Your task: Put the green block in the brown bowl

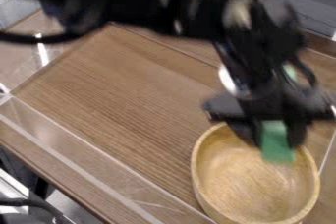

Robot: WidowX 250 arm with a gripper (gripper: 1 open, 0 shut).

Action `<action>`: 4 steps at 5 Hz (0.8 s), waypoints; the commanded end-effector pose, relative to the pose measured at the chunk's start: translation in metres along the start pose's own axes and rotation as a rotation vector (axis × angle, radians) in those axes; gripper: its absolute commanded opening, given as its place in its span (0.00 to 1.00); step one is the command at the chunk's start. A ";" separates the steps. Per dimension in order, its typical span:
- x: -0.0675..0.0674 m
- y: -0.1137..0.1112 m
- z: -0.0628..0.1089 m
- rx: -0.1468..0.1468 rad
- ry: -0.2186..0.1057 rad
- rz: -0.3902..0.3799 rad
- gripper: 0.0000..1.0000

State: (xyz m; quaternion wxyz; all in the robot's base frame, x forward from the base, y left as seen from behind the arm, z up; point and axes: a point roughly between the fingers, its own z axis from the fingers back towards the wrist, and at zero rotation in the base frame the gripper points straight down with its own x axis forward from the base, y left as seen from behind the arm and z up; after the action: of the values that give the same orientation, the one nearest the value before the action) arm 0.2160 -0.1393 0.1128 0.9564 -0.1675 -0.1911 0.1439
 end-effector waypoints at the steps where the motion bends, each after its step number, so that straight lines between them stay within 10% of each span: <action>1: -0.003 -0.004 -0.007 -0.022 -0.027 0.013 0.00; 4: -0.005 0.011 -0.033 -0.017 -0.042 0.102 0.00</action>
State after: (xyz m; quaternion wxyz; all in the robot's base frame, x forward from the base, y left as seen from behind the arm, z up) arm 0.2160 -0.1365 0.0685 0.9475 -0.1695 -0.1881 0.1952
